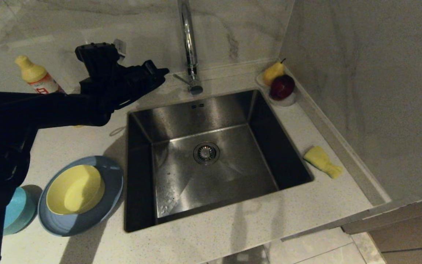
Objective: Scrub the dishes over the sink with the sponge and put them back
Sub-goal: Turn on the faucet
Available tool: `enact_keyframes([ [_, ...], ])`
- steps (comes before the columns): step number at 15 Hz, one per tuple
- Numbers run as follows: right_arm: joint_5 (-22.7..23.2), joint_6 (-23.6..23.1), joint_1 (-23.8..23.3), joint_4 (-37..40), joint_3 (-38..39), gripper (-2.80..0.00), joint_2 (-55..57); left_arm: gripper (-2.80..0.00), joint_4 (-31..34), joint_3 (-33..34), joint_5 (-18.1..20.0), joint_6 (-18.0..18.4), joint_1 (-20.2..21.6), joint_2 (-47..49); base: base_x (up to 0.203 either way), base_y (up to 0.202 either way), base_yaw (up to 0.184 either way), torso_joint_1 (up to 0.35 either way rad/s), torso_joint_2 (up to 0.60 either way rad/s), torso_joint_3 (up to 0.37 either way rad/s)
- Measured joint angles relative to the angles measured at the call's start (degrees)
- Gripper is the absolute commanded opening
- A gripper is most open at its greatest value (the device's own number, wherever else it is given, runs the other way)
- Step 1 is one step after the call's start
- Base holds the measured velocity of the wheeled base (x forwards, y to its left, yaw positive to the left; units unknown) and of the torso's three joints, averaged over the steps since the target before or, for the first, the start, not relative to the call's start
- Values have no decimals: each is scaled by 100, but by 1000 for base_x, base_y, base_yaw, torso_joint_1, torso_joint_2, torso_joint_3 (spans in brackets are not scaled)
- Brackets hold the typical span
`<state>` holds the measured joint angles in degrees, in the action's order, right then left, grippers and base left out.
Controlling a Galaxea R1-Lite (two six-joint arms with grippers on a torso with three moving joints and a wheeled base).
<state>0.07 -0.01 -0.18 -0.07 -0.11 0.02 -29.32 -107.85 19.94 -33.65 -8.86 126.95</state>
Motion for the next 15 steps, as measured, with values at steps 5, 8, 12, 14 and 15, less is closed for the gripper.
enact_keyframes([
  [5,0,-2,0,0,1,-280,0,-280,-9,2,-29,18,5,160,0,0,0,0,0,0],
  [8,-2,-5,0,2,1,-280,0,-280,-11,2,-13,18,7,207,0,0,0,0,0,0],
  [12,1,-4,0,0,1,-280,0,-280,-23,0,-38,27,-1,194,0,0,0,0,0,0],
  [14,0,-9,0,-1,1,-280,0,-280,-78,0,-43,36,-1,179,0,0,0,0,0,0],
  [15,0,-4,0,-2,1,-280,0,-280,-107,0,-38,40,-4,166,0,0,0,0,0,0],
])
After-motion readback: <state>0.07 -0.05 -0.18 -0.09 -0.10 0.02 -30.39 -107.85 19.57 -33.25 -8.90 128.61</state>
